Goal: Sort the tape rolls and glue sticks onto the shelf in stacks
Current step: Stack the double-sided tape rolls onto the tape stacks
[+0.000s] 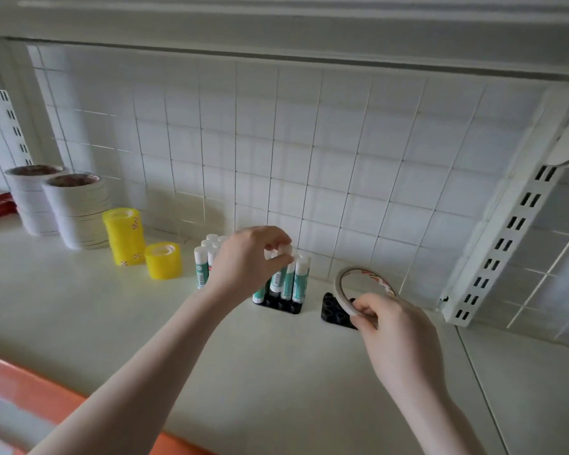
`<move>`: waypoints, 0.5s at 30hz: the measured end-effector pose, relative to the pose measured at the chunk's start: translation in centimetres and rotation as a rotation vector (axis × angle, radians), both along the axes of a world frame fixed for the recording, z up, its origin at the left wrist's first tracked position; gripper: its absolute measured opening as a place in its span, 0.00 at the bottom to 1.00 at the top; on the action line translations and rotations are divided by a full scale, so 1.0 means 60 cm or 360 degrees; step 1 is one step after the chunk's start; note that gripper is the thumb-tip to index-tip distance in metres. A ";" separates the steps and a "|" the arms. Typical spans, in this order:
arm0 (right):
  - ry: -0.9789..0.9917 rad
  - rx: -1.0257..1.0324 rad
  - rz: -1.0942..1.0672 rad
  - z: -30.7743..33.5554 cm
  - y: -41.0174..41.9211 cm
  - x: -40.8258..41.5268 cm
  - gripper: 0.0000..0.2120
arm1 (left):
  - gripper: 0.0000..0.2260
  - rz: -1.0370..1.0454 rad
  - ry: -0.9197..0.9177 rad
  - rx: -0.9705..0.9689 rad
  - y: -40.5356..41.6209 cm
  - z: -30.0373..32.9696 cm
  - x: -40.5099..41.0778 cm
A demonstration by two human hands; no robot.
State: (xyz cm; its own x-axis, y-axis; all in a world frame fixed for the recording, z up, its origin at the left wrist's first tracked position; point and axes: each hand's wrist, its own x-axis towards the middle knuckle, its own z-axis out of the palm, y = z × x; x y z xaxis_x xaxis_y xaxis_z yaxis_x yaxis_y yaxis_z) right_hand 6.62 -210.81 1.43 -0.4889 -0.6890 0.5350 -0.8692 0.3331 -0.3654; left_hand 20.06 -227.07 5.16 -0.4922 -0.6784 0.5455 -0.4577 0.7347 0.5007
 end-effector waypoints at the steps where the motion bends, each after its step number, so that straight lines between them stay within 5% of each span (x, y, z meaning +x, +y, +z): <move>1: -0.0007 0.0000 -0.0015 -0.001 -0.002 0.001 0.07 | 0.07 -0.0013 -0.0002 -0.0015 -0.005 -0.002 0.001; 15: -0.0103 0.0185 -0.0146 -0.011 -0.016 0.024 0.03 | 0.10 -0.0106 0.0054 -0.0155 -0.048 -0.062 -0.001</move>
State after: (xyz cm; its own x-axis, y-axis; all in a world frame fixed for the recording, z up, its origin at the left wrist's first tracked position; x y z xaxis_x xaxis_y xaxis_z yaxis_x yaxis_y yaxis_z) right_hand 8.04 -211.78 0.79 -0.5838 -0.6950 0.4196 -0.8089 0.4535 -0.3743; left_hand 19.97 -229.94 1.42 -0.5145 -0.5880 0.6241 -0.3903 0.8087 0.4401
